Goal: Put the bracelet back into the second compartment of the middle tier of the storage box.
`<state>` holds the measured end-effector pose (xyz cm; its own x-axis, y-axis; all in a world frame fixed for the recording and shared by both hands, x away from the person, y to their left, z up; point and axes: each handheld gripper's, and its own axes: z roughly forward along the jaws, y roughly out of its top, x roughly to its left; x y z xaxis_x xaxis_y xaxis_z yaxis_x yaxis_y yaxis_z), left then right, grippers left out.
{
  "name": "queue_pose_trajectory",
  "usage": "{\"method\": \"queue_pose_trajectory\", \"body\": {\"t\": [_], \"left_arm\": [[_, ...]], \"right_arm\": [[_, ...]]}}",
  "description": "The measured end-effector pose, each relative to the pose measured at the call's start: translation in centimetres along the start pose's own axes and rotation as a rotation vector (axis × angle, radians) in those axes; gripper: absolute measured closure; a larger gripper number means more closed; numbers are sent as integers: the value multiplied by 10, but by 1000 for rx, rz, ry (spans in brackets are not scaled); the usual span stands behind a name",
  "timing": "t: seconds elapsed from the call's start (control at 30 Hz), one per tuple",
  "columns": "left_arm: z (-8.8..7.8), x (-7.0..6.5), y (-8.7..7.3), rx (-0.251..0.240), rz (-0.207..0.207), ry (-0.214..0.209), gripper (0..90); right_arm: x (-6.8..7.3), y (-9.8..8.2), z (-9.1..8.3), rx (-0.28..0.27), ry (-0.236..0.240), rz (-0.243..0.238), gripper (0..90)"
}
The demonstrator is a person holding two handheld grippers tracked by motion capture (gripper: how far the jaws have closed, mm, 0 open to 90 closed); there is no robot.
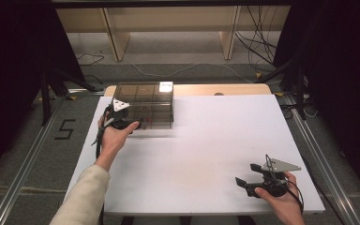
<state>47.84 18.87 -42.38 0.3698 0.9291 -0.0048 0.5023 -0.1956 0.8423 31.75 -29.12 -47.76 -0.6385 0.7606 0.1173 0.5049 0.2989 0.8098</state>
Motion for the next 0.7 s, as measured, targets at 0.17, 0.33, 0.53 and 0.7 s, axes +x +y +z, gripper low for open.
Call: {"method": "queue_pose_trajectory", "body": {"t": [0.17, 0.33, 0.53, 0.7], "left_arm": [[-11, -5, -2, -9, 21, -22, 273], [-23, -12, -8, -21, 43, -56, 255], [-40, -28, -28, -49, 91, -111, 229], [-56, -39, -55, -69, 126, -178, 216]], "right_arm": [[0, 0, 0, 6, -1, 5, 168], [0, 0, 0, -1, 1, 1, 168], [0, 0, 0, -1, 0, 3, 168], [0, 0, 0, 3, 1, 2, 167]]}}
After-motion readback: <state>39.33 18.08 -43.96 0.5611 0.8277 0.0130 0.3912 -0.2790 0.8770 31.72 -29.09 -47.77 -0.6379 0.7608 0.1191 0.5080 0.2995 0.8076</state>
